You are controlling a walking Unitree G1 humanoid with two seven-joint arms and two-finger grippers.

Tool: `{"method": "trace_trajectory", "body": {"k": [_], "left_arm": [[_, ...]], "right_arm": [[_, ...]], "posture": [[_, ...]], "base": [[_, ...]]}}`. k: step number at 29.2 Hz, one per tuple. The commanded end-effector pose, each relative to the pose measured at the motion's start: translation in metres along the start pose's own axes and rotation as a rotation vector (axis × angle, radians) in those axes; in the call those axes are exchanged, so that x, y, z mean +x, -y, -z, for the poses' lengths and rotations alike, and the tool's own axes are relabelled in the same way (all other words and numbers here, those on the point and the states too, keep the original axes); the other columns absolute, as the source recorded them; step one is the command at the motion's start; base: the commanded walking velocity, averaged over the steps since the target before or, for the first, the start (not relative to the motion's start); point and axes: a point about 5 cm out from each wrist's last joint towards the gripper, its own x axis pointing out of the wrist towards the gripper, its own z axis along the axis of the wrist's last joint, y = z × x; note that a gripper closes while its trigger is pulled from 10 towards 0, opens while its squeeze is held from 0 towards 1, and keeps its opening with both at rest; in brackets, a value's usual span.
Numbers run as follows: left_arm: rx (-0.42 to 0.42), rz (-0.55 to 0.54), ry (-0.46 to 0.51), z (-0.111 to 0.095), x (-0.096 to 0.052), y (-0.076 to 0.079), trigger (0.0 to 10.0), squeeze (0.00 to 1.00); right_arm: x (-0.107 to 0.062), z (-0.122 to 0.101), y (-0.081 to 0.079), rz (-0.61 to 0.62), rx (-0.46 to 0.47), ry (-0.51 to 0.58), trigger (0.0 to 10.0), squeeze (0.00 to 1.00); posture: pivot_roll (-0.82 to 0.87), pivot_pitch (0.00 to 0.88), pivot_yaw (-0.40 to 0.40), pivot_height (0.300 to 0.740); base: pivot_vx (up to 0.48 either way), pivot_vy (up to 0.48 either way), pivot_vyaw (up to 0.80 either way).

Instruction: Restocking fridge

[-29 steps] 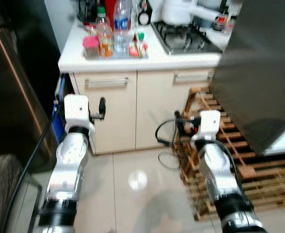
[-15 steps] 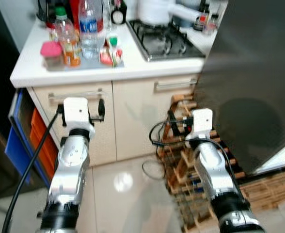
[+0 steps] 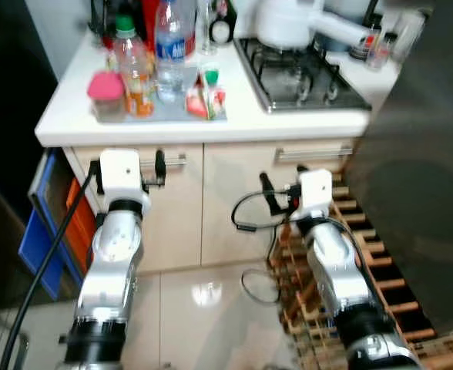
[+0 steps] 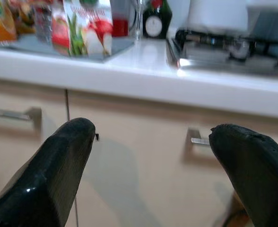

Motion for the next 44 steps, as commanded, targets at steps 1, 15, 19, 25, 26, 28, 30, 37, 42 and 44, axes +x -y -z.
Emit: {"method": "trace_trajectory", "body": {"k": [1, 15, 19, 25, 26, 28, 30, 37, 42, 44], "left_arm": [[0.019, -0.029, -0.010, 0.001, 0.001, -0.006, 10.0, 0.00], [0.145, 0.057, -0.138, 0.025, -0.020, -0.015, 10.0, 0.00], [0.131, 0.047, -0.265, 0.046, -0.036, -0.029, 10.0, 0.00], [0.084, 0.082, -0.212, 0.036, -0.029, -0.018, 10.0, 0.00], [0.099, 0.099, -0.187, 0.032, -0.027, -0.017, 10.0, 0.00], [0.106, 0.138, -0.122, 0.023, -0.022, -0.013, 10.0, 0.00], [0.037, 0.157, -0.086, 0.017, -0.021, -0.010, 10.0, 0.00], [-0.125, 0.283, -0.221, 0.029, -0.064, -0.011, 10.0, 0.00], [-0.114, 0.290, -0.112, 0.017, -0.044, 0.002, 10.0, 0.00], [-0.086, 0.272, -0.081, 0.012, -0.038, 0.000, 10.0, 0.00]], "right_arm": [[0.001, -0.002, -0.005, -0.011, 0.005, 0.013, 10.0, 0.00], [-0.014, 0.007, 0.006, 0.095, 0.139, -0.020, 10.0, 0.00], [-0.028, 0.020, 0.012, 0.126, 0.142, -0.071, 10.0, 0.00], [-0.030, 0.014, 0.013, 0.155, 0.088, -0.044, 10.0, 0.00], [-0.030, 0.011, 0.013, 0.157, 0.071, -0.037, 10.0, 0.00], [-0.031, 0.004, 0.018, 0.202, 0.002, -0.025, 10.0, 0.00], [-0.034, 0.001, 0.022, 0.217, -0.031, -0.026, 10.0, 0.00], [-0.094, 0.016, 0.040, 0.112, 0.014, -0.199, 10.0, 0.00], [-0.068, -0.004, 0.041, 0.191, -0.007, -0.096, 10.0, 0.00], [-0.062, -0.010, 0.039, 0.201, 0.001, -0.072, 10.0, 0.00]], "posture": [[-0.02, 0.000, -0.023, 0.740], [-0.03, 0.000, -0.015, 0.740], [-0.02, 0.000, -0.014, 0.740], [-0.02, 0.000, -0.019, 0.740], [-0.02, 0.000, -0.019, 0.740], [-0.02, 0.000, -0.021, 0.740], [-0.02, 0.000, -0.022, 0.740], [-0.05, 0.000, -0.052, 0.740], [-0.07, 0.000, -0.053, 0.740], [-0.07, 0.000, -0.048, 0.740]], "base": [[0.000, 0.000, 0.00], [0.000, 0.000, 0.39], [0.000, 0.000, 0.00], [0.000, 0.000, 0.00], [0.000, 0.000, 0.00], [0.000, 0.000, 0.00], [0.000, 0.000, 0.00], [0.000, 0.000, 0.00], [0.078, 0.000, 0.00], [0.435, 0.000, 0.00]]}}
